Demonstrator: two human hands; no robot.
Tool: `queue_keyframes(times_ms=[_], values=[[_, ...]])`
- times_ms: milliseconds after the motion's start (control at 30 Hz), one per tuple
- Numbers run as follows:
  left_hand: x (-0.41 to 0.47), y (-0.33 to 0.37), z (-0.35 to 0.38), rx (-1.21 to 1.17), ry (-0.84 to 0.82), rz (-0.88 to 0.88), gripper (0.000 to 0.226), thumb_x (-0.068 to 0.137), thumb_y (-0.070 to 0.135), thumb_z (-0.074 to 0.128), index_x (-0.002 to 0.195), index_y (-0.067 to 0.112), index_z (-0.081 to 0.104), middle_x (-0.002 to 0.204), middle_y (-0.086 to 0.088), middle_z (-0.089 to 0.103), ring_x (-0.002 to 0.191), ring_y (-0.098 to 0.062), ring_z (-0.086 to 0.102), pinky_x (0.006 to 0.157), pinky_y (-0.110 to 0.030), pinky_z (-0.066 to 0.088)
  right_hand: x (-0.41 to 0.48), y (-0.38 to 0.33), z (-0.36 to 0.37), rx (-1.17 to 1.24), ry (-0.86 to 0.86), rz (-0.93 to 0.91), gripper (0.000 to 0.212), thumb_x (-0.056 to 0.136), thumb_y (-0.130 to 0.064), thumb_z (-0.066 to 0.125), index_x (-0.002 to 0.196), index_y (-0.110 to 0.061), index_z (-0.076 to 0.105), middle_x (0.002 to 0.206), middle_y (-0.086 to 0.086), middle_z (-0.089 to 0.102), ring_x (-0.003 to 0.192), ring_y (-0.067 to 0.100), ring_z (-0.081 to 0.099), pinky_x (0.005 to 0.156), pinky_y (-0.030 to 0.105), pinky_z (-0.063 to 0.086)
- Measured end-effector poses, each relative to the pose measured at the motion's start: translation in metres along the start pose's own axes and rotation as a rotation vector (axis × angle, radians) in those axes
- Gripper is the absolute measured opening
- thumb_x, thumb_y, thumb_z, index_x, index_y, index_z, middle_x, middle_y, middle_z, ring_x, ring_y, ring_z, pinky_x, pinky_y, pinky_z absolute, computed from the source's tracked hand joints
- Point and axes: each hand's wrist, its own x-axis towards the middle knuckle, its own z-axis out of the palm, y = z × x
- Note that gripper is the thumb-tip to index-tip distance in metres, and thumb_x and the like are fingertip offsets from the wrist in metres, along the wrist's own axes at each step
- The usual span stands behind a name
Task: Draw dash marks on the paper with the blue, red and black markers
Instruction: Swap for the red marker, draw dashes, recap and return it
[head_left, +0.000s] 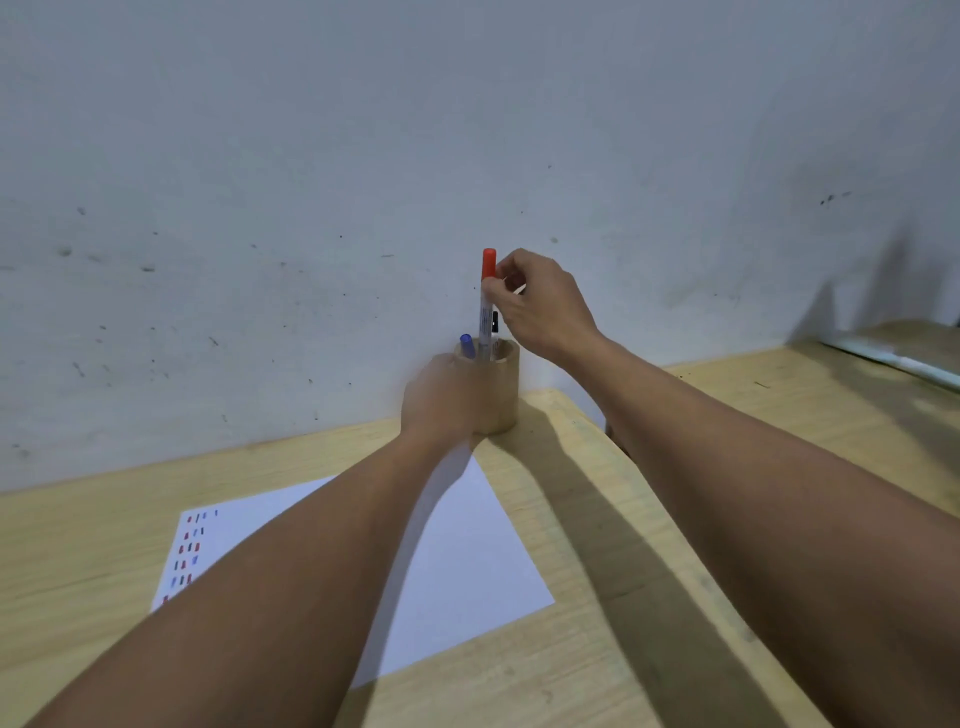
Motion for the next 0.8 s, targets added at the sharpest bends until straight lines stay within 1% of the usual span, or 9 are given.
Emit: queue_keyframes(times_ms=[100,167,267,333,400,467,567,700,800], values=[[-0.006,0.007,-0.014,0.022,0.016,-0.025,0.083,0.08,0.02,0.079,0.151,0.017,0.037,0.149,-0.007,0.049,0.131,-0.025,0.052,0.1,-0.033,0.046,-0.003,-0.017,-0.009,0.026,0.011,-0.015,0.021,0.1,-0.03,0.055,0.109,-0.013,0.064,0.104,-0.002,0.067,0.085,0.015,0.062,0.058,0.017,0.043],[-0.01,0.013,-0.028,0.019,0.04,-0.018,0.079,0.082,0.014,0.075,0.151,0.018,0.037,0.149,-0.008,0.048,0.132,-0.024,0.051,0.103,-0.038,0.047,-0.007,-0.029,-0.014,0.046,0.014,-0.018,0.02,0.101,-0.029,0.053,0.109,-0.013,0.061,0.104,-0.002,0.065,0.086,0.016,0.061,0.054,0.016,0.041],[-0.02,0.026,-0.053,-0.021,0.107,0.0,0.067,0.087,0.007,0.063,0.149,0.02,0.042,0.148,-0.005,0.049,0.123,-0.021,0.055,0.087,-0.031,0.052,-0.015,-0.048,-0.019,0.076,0.007,-0.019,0.019,0.102,-0.03,0.05,0.11,-0.014,0.056,0.1,0.0,0.066,0.079,0.016,0.06,0.054,0.021,0.043],[-0.026,0.034,-0.071,-0.083,0.169,0.016,0.058,0.09,0.006,0.057,0.145,0.022,0.048,0.143,-0.002,0.053,0.108,-0.016,0.055,0.069,-0.017,0.043,-0.022,-0.06,-0.02,0.103,-0.014,-0.028,0.018,0.103,-0.031,0.049,0.11,-0.015,0.054,0.096,0.008,0.071,0.069,0.016,0.057,0.055,0.027,0.042],[-0.033,0.043,-0.09,-0.164,0.223,0.028,0.049,0.092,0.007,0.054,0.139,0.022,0.055,0.135,0.0,0.059,0.103,-0.013,0.055,0.062,-0.013,0.037,-0.028,-0.072,-0.017,0.121,-0.051,-0.03,0.02,0.102,-0.033,0.048,0.11,-0.015,0.054,0.096,0.013,0.073,0.07,0.022,0.06,0.058,0.031,0.043],[-0.04,0.054,-0.108,-0.235,0.269,0.039,0.04,0.095,0.012,0.052,0.132,0.023,0.062,0.126,0.002,0.065,0.103,-0.014,0.06,0.071,-0.018,0.044,-0.035,-0.084,-0.014,0.132,-0.101,-0.035,0.02,0.102,-0.034,0.048,0.11,-0.017,0.054,0.095,0.011,0.073,0.077,0.026,0.065,0.064,0.035,0.049],[-0.054,0.069,-0.137,-0.362,0.246,0.049,0.031,0.099,0.021,0.048,0.124,0.022,0.066,0.114,0.0,0.071,0.097,-0.017,0.067,0.085,-0.034,0.055,-0.048,-0.099,-0.005,0.138,-0.178,-0.058,0.021,0.103,-0.038,0.05,0.111,-0.018,0.054,0.091,0.006,0.071,0.083,0.022,0.068,0.075,0.039,0.053],[-0.074,0.079,-0.17,-0.397,0.184,0.095,0.028,0.102,0.03,0.046,0.119,0.023,0.068,0.108,0.001,0.071,0.095,-0.018,0.069,0.083,-0.037,0.056,-0.064,-0.12,0.005,0.165,-0.256,-0.084,0.025,0.105,-0.038,0.05,0.116,-0.017,0.057,0.089,0.003,0.066,0.08,0.016,0.072,0.07,0.035,0.051],[-0.083,0.073,-0.189,-0.383,0.188,0.115,0.022,0.1,0.022,0.055,0.112,0.021,0.072,0.104,-0.002,0.074,0.088,-0.017,0.07,0.08,-0.036,0.058,-0.072,-0.133,0.01,0.184,-0.31,-0.097,0.024,0.105,-0.038,0.052,0.114,-0.018,0.06,0.088,0.006,0.066,0.073,0.016,0.07,0.064,0.031,0.049]])
